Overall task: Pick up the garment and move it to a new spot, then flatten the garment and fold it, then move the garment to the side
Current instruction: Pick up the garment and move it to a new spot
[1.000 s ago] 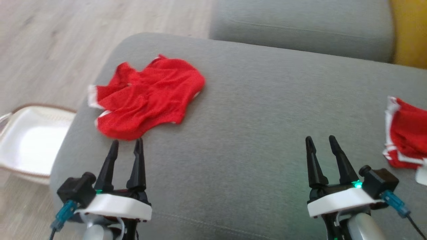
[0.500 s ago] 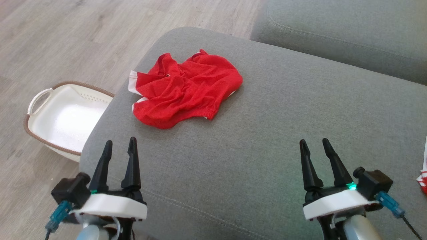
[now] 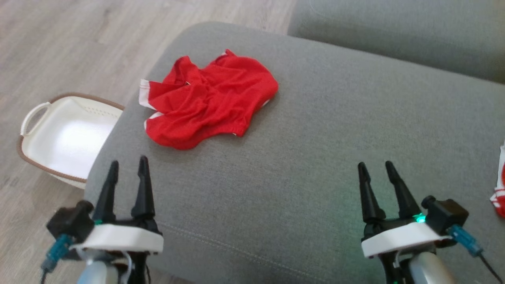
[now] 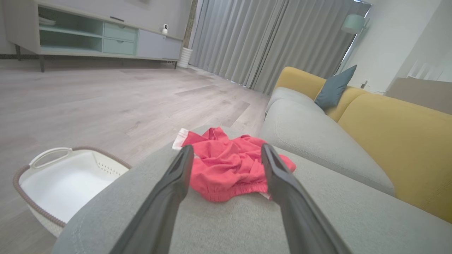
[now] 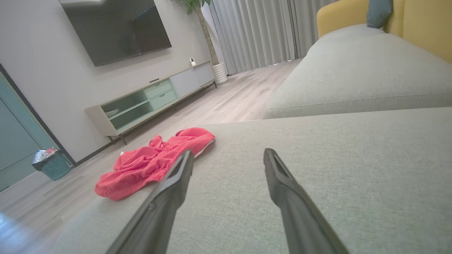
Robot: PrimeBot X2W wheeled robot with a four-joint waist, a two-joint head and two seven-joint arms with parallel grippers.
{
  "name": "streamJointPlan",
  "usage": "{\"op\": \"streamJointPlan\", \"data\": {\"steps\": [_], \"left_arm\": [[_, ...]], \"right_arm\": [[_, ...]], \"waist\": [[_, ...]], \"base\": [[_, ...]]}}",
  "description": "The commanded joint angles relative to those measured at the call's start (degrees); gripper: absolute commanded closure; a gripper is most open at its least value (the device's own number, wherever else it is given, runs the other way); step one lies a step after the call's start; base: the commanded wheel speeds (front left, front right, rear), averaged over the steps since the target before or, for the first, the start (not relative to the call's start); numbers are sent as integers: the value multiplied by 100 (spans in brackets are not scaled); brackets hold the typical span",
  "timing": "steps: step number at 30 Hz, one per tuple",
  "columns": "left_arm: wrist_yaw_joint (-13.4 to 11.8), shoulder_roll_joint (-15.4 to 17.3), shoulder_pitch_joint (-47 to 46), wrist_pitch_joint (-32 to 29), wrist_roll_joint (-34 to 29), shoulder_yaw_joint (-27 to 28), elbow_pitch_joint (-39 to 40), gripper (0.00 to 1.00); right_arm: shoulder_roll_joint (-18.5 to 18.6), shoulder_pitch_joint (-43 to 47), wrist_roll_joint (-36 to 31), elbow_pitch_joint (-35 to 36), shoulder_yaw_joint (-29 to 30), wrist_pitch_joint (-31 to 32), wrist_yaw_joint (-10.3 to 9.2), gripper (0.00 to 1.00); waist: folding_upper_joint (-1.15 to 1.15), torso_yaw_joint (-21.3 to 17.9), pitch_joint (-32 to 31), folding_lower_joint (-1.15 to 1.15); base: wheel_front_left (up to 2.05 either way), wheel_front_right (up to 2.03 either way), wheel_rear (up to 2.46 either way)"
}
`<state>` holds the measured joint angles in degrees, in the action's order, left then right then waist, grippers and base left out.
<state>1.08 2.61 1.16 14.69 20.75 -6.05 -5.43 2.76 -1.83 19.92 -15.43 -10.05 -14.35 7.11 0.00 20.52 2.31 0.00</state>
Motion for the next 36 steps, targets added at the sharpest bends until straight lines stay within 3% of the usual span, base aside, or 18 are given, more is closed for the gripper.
{"op": "streamJointPlan", "data": {"steps": [1, 7, 13, 19, 27, 36], "left_arm": [[75, 27, -465, 31, -112, 305, 227, 0], [332, 217, -1210, 31, -396, 660, -99, 0], [524, 829, -2516, -335, -401, 573, -1044, 0], [630, 1511, -3930, -1464, -200, 75, -2305, 0], [639, 2209, -5153, -2744, 1044, -1129, -3577, 0], [640, 2625, -5726, -3512, 1470, -1591, -4763, 0]], "right_arm": [[11, -301, -95, 244, -31, -21, 37, 0], [11, -490, -363, 519, 341, 123, 37, 0], [11, -716, -727, 1078, 837, 414, 37, 0], [11, -1036, -1024, 1834, 1194, 789, 37, 0], [11, -1308, -1081, 2532, 1281, 1071, 37, 0], [11, -1350, -1054, 2878, 1300, 1129, 37, 0]], "waist": [[0, -118, 186, 0], [0, -325, 686, 0], [0, -510, 1241, 0], [0, -784, 1850, 0], [0, -1201, 2436, 0], [0, -1520, 2776, 0]], "base": [[0, 0, 0], [0, 0, 0], [0, 0, 0], [0, 0, 0], [0, 0, 0], [0, 0, 0]]}}
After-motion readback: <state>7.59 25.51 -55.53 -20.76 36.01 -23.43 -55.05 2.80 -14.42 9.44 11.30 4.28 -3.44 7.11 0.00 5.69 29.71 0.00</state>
